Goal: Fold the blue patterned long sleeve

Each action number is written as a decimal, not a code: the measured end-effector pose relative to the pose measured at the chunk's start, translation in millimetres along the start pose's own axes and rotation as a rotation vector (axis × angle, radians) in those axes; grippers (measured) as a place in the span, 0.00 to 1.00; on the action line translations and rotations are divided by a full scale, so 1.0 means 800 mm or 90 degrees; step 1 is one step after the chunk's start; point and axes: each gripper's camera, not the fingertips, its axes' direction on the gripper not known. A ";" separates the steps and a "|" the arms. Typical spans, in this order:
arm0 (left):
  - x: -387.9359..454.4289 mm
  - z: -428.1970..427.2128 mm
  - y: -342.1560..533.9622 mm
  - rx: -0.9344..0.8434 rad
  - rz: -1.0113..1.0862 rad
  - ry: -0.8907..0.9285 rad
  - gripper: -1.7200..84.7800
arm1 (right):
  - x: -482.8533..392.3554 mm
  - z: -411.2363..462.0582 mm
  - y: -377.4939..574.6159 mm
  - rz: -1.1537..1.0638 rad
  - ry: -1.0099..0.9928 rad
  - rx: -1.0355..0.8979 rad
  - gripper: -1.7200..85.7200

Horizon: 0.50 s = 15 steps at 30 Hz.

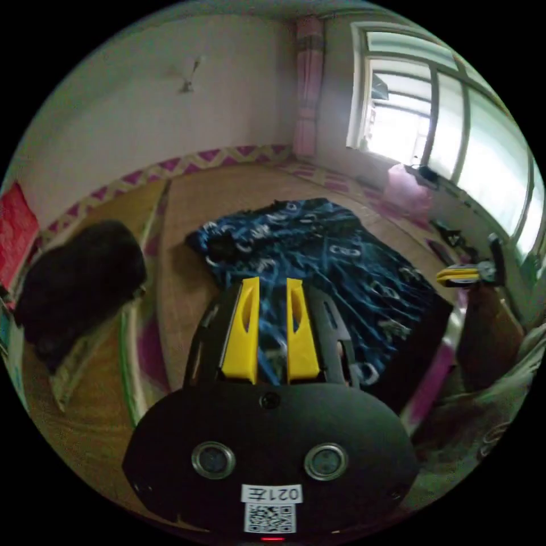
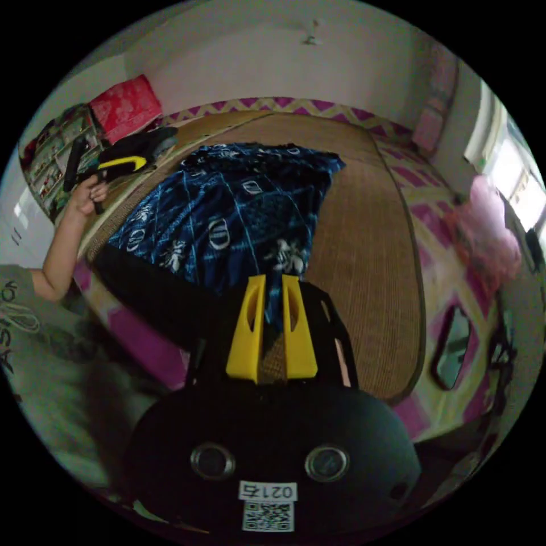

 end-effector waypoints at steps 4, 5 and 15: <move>-0.015 -0.048 0.075 -0.020 -0.103 0.102 0.12 | 0.065 -0.046 0.057 0.131 -0.073 0.017 0.10; -0.022 -0.060 0.097 -0.024 -0.139 0.112 0.12 | 0.082 -0.056 0.067 0.165 -0.107 0.023 0.11; -0.095 -0.088 0.163 -0.060 -0.316 0.197 0.14 | 0.177 -0.102 0.068 0.284 -0.324 0.001 0.14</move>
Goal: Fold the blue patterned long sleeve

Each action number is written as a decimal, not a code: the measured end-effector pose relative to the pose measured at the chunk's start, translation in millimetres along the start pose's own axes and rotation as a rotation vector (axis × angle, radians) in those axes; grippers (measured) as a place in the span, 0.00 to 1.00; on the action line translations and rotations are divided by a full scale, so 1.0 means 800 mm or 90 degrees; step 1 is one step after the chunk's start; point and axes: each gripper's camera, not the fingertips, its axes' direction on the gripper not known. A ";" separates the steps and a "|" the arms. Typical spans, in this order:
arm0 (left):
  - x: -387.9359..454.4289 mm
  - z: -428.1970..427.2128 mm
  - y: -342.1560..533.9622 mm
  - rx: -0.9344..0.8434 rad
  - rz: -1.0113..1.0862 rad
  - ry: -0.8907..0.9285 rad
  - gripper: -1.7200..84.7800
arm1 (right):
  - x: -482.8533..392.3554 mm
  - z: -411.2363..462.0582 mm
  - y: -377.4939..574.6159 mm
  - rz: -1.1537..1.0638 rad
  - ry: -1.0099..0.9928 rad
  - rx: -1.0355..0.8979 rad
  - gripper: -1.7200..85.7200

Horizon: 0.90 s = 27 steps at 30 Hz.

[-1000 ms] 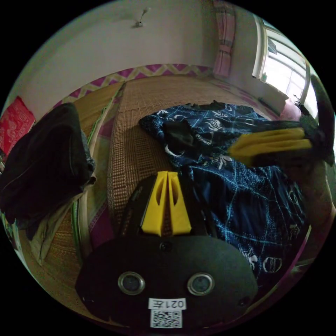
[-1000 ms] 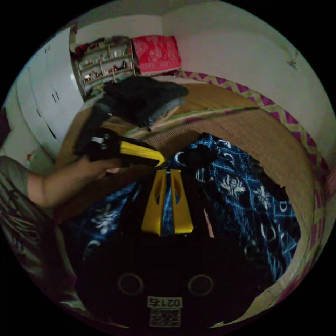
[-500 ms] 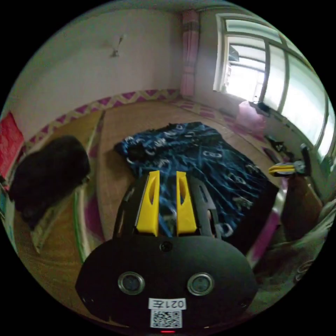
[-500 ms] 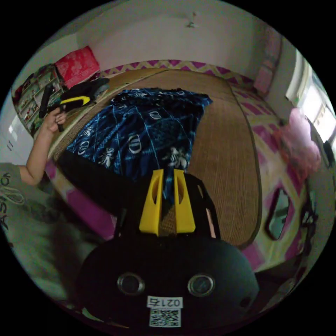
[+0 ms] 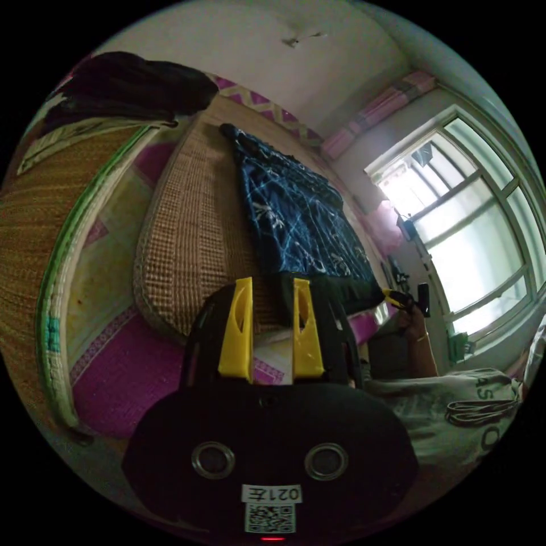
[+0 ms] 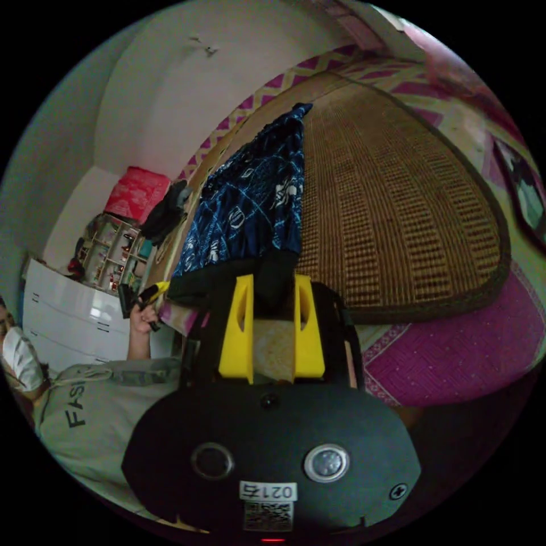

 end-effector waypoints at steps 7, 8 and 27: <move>-0.013 0.018 -0.056 -0.075 -0.012 -0.010 0.07 | 0.009 -0.041 -0.040 0.031 -0.105 -0.035 0.09; -0.017 0.019 -0.066 -0.094 -0.006 0.003 0.03 | 0.008 -0.045 -0.045 0.027 -0.113 -0.040 0.06; -0.054 -0.073 -0.334 -0.049 0.039 0.201 0.01 | -0.064 -0.192 -0.327 -0.141 -0.266 -0.068 0.03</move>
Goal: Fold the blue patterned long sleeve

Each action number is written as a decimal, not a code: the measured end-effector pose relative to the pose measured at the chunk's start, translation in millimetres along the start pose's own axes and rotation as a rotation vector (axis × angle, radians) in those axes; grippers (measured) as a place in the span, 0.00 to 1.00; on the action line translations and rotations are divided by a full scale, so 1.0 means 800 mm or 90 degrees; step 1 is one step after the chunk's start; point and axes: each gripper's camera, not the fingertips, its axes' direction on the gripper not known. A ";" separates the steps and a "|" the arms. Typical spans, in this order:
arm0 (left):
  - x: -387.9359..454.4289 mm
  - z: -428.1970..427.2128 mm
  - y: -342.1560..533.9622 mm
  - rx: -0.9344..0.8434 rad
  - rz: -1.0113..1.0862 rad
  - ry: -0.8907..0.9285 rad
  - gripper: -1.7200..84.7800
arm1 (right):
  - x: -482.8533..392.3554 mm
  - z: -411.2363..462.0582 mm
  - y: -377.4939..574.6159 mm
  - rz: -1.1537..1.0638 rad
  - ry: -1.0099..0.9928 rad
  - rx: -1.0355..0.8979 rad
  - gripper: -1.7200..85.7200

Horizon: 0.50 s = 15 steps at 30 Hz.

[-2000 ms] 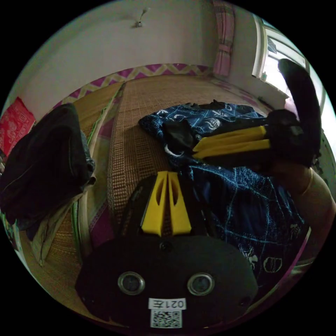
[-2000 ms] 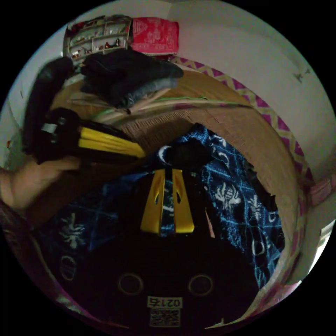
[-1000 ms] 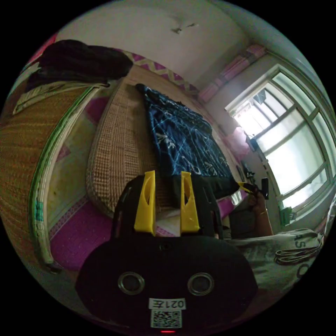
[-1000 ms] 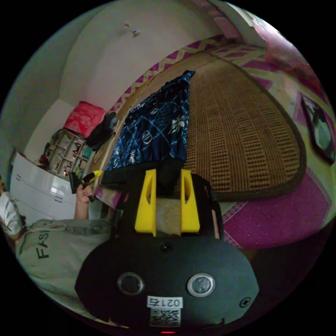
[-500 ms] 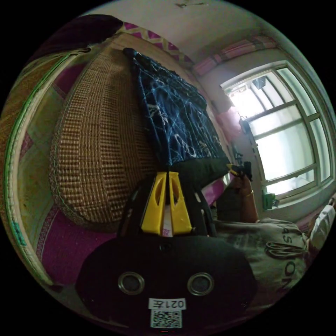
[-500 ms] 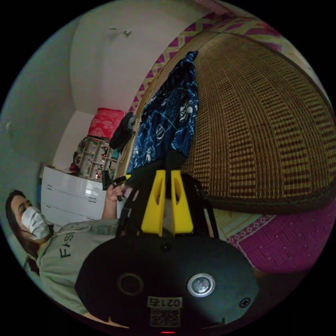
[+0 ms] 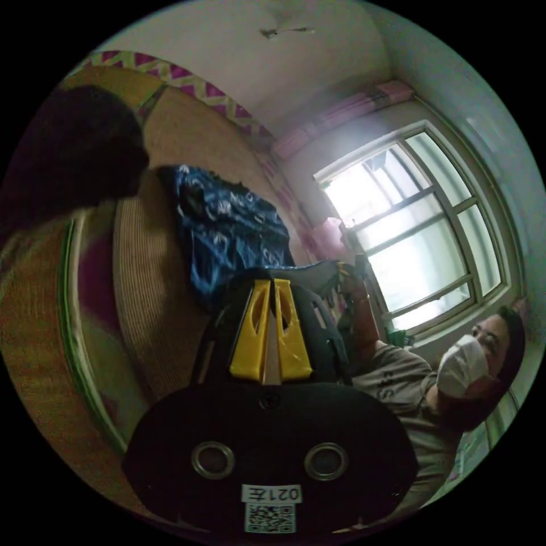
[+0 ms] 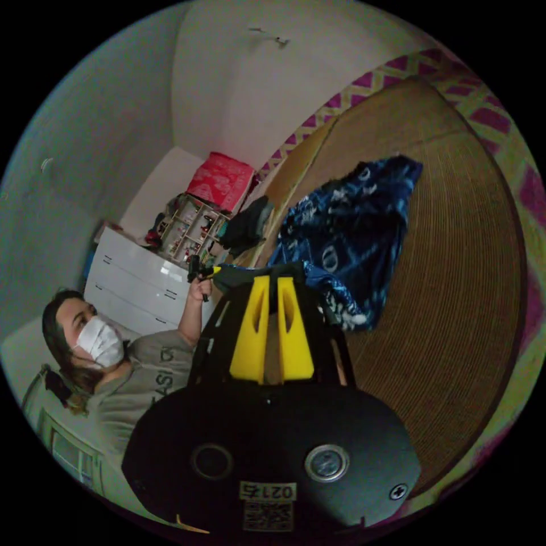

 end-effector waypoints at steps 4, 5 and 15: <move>-0.032 0.031 -0.156 0.023 -0.019 -0.017 0.01 | 0.057 -0.003 -0.175 0.025 -0.007 0.043 0.04; -0.048 0.046 -0.198 0.031 -0.032 -0.029 0.01 | 0.081 0.000 -0.218 0.052 -0.001 0.060 0.04; -0.205 0.133 -0.239 0.159 -0.211 -0.019 0.01 | 0.211 0.056 -0.323 0.190 0.182 0.146 0.17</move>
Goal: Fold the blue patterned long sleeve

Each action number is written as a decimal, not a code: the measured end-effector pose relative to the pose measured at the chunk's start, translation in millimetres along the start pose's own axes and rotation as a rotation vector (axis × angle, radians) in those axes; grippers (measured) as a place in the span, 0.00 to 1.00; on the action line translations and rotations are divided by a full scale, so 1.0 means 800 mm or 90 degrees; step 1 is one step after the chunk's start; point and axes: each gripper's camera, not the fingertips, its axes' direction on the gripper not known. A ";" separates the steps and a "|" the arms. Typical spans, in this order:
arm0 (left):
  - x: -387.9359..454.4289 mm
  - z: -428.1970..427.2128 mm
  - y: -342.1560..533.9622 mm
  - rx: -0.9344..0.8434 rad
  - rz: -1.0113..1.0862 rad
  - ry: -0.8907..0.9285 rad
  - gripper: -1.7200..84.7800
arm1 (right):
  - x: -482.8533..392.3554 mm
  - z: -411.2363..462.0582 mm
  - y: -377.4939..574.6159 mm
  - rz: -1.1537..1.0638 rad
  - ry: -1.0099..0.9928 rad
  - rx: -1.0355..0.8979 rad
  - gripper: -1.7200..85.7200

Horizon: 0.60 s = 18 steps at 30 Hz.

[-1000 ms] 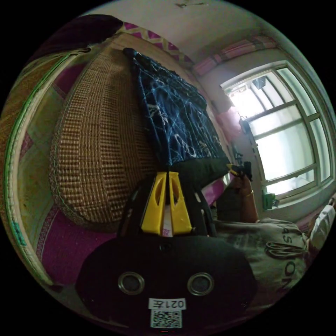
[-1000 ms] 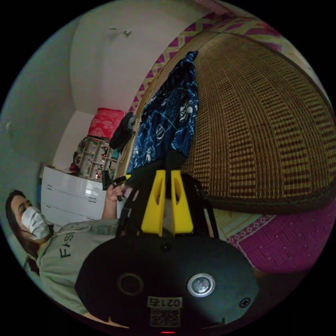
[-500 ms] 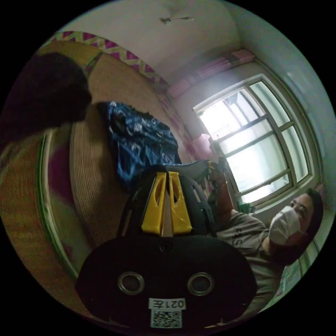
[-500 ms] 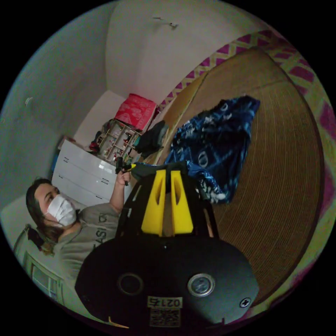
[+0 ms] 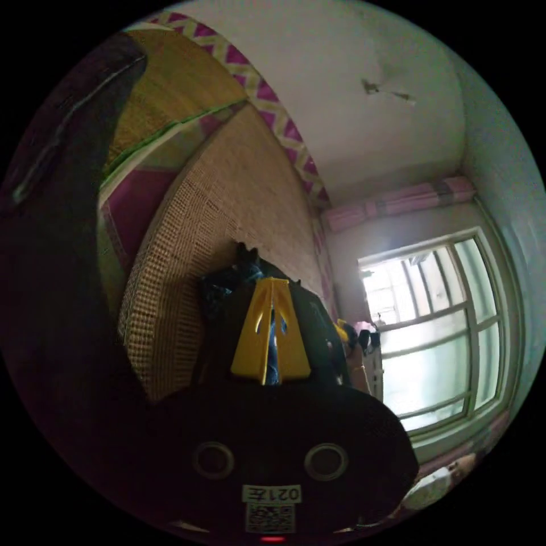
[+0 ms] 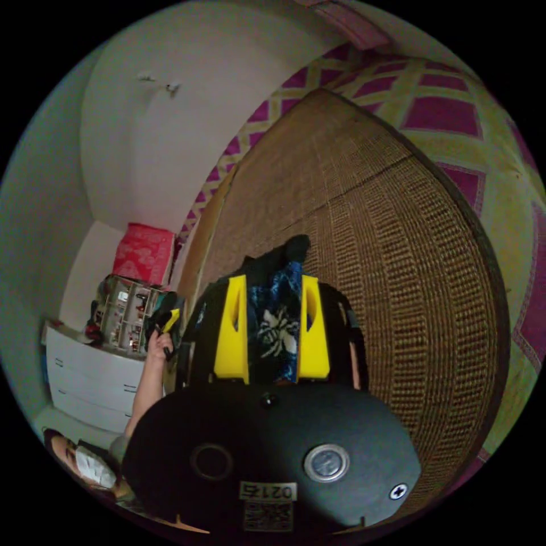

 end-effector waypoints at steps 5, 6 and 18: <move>0.039 0.010 0.097 -0.113 0.178 -0.084 0.11 | 0.013 -0.021 0.052 -0.061 -0.034 -0.048 0.18; 0.042 0.012 0.112 -0.124 0.195 -0.105 0.13 | 0.011 -0.022 0.060 -0.072 -0.035 -0.058 0.18; 0.023 0.078 0.306 -0.232 0.253 -0.239 0.01 | -0.024 0.051 0.189 -0.180 0.054 -0.205 0.05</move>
